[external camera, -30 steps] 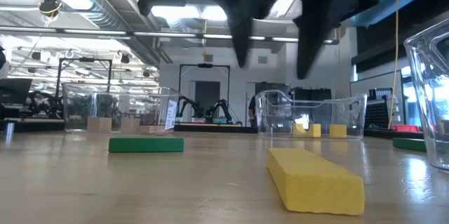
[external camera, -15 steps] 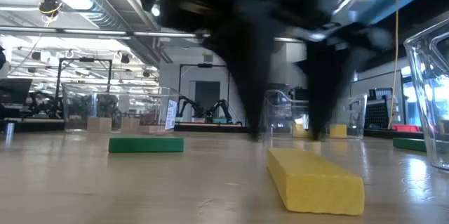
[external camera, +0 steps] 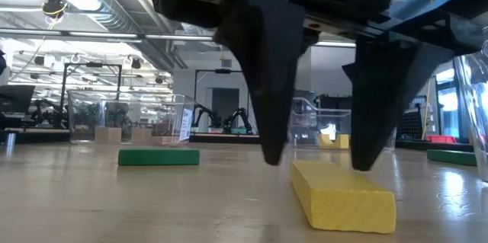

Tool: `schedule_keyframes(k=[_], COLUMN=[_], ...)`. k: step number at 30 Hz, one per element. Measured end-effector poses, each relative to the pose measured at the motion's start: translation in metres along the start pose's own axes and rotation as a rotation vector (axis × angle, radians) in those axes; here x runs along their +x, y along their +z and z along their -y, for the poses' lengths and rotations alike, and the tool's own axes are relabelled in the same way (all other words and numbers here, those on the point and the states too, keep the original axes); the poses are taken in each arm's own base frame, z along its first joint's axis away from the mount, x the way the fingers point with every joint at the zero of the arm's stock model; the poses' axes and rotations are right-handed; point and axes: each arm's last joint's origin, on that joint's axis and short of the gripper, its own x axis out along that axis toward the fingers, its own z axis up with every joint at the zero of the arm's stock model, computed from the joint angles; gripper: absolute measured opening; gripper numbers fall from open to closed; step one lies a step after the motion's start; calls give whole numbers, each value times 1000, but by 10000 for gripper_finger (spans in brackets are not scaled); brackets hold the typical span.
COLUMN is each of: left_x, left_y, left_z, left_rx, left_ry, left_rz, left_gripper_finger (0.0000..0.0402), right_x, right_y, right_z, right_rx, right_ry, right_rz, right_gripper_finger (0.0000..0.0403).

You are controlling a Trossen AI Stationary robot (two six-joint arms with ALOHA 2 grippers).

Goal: Sort & place blocks by color
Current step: Put the yellow block into the top right transparent bin

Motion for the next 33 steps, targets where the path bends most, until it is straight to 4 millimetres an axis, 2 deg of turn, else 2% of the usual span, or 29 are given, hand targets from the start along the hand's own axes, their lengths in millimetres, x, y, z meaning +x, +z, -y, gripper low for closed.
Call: schedule_keyframes(k=[13,16,18,22,23,29,33], left_x=[-2,-7,-9,-23,-29,-60,-73], left_y=[1,5,6,13,16,29,32], left_z=[1,1,0,-3,-5,-12,-14], left_rx=[-22,-26,-26,-17,-10,-3,-2], left_ry=[-30,-33,-25,0,2,22,-14], left_rz=[0,29,34,88,105,216,255], left_gripper_finger=[0,0,0,0,0,0,0], right_x=[18,19,19,17,17,6,-17], right_y=[-1,0,2,4,5,15,30], right_z=[-3,-2,-1,0,0,0,-1], right_rx=[53,66,58,52,42,-127,-300], right_ry=[-15,-26,-35,-46,-41,-26,5], right_rz=[-3,3,6,27,39,79,89], right_gripper_finger=[274,255,225,132,123,124,124])
